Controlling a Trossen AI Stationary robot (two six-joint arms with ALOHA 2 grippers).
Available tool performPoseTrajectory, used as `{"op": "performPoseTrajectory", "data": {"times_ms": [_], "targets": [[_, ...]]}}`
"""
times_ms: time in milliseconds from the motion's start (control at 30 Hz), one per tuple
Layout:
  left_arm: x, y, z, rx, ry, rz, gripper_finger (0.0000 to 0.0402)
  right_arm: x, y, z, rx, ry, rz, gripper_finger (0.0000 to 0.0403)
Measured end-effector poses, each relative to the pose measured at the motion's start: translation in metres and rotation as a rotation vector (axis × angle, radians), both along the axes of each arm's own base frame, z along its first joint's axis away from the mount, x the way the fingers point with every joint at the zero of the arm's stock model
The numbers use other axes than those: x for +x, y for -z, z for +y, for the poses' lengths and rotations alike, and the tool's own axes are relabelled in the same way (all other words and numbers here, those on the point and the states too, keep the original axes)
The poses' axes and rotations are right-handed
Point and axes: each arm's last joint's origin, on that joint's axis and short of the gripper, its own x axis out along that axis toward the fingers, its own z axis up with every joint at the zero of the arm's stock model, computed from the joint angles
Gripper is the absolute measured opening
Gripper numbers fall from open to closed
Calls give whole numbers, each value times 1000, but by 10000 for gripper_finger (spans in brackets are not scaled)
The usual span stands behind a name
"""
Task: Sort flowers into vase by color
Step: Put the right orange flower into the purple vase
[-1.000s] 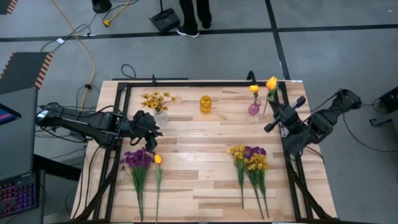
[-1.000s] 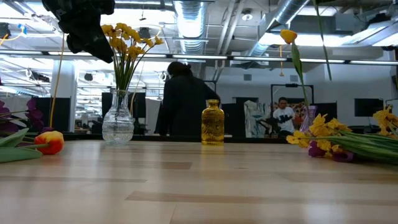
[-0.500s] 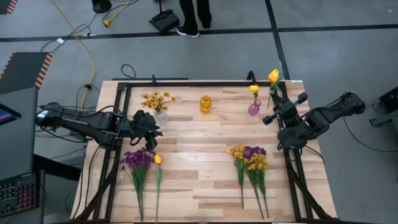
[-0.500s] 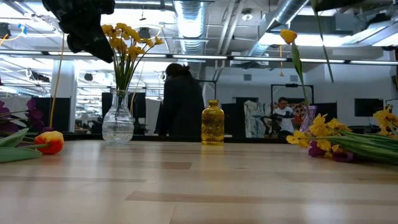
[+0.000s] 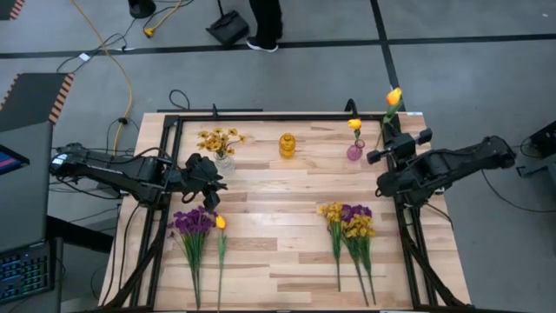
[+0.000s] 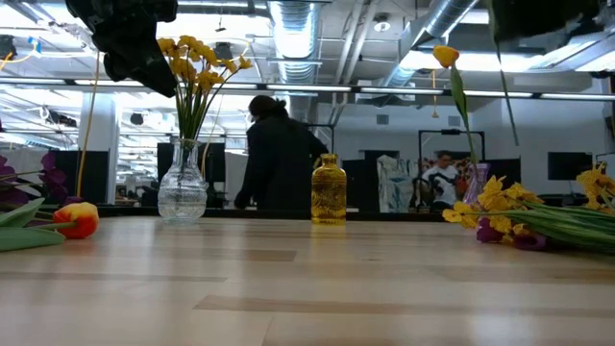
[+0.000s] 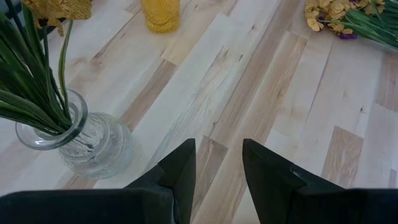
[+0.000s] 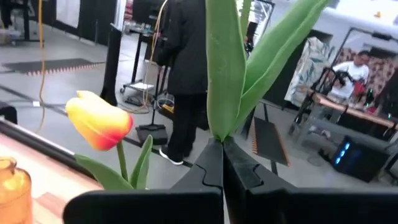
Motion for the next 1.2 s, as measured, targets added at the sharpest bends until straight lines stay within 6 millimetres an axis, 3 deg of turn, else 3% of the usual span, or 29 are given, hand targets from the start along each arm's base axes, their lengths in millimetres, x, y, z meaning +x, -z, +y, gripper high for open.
{"op": "performPoseTrajectory", "data": {"times_ms": [500,1200], "targets": [[0,0,0,0,0,-1,119,0,34,-7,22,67,-85,21],[0,0,0,0,1,0,119,4,33,-9,38,91,-151,21]]}}
